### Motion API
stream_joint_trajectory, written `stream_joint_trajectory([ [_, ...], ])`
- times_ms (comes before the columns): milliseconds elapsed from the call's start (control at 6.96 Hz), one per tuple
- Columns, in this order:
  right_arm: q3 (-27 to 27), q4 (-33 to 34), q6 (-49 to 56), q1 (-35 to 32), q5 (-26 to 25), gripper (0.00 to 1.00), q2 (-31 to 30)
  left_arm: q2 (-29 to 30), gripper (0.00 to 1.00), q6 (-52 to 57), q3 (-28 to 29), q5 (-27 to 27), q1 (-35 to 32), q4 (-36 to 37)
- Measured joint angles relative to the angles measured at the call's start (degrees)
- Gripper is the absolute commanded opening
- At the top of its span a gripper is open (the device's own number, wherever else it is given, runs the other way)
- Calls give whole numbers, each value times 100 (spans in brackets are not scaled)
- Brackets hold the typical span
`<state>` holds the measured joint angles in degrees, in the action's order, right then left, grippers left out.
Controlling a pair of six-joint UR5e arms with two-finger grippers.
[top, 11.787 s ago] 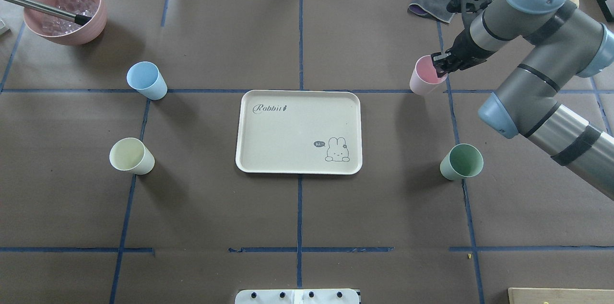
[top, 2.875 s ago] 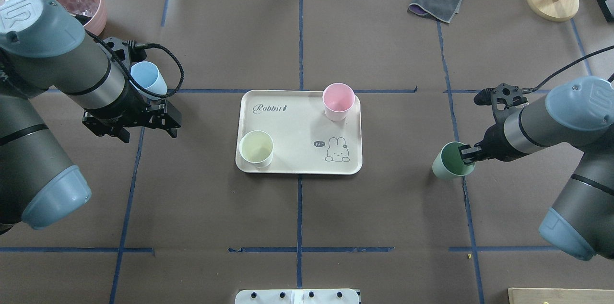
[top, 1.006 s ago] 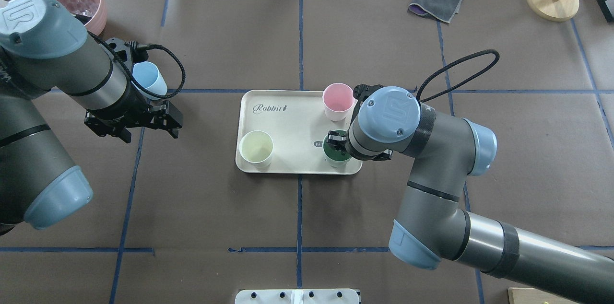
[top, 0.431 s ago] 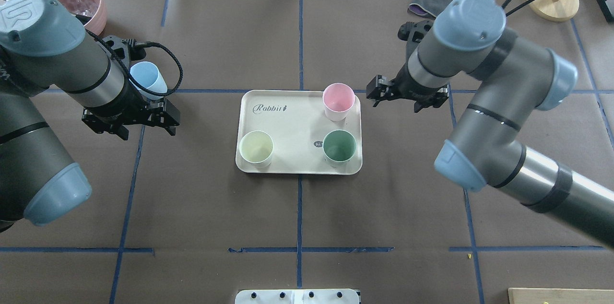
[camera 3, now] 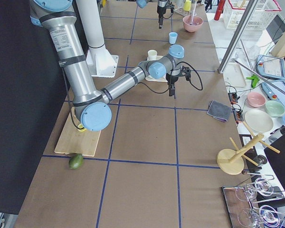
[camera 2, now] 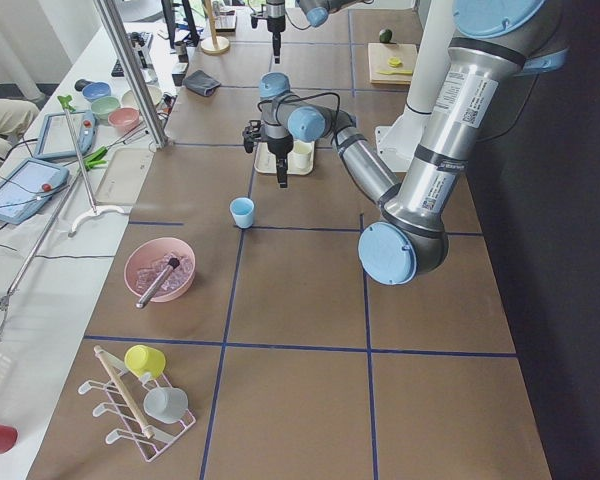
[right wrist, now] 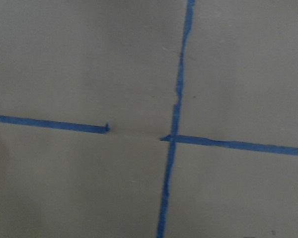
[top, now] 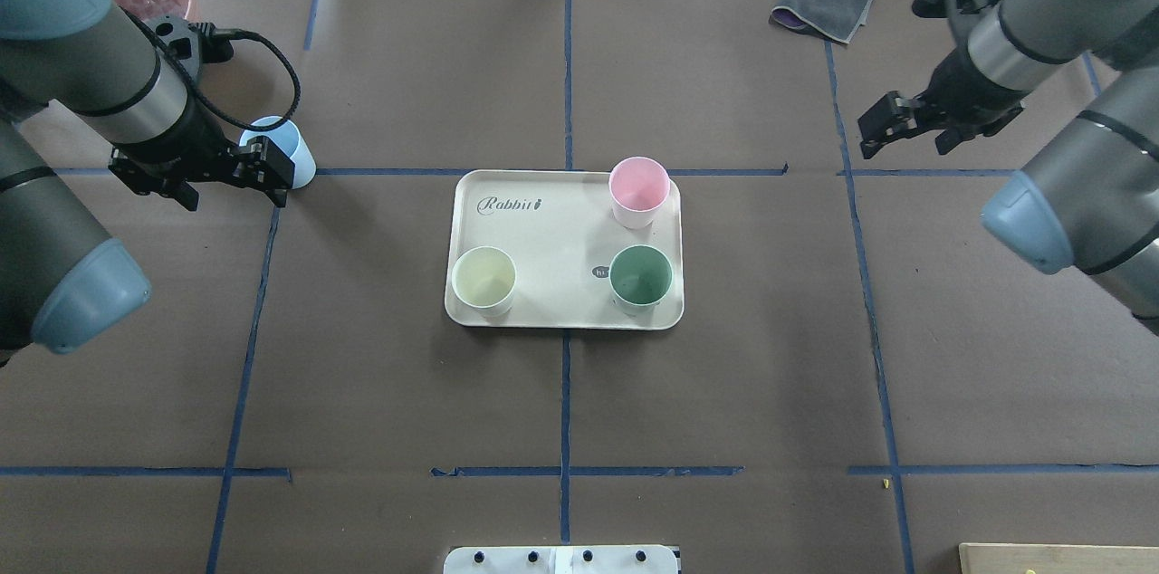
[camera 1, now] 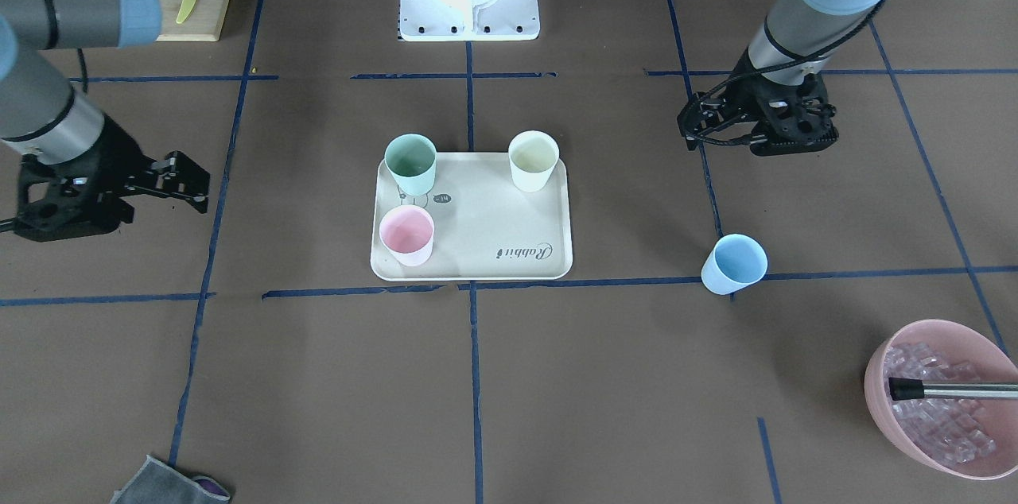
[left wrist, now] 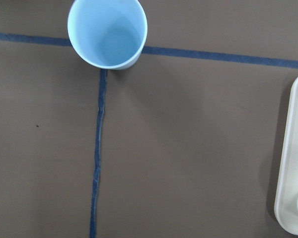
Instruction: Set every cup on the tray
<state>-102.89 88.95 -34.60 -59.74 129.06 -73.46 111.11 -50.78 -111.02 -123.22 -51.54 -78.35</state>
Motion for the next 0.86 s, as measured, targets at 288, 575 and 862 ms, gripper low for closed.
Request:
stream_joint_trajectory([
  [288,12,-4,1583,-686,274,100,-658,9,100,483,473,-17,-340,-85],
  [575,-3,-42,2231,-921,316,100,-1010,25,99,422,1047,-18,-418,-701],
  [862,-11,-61,2299,-946,314,100,-1065,65,99,-121,1619,-16,-408,-1524],
])
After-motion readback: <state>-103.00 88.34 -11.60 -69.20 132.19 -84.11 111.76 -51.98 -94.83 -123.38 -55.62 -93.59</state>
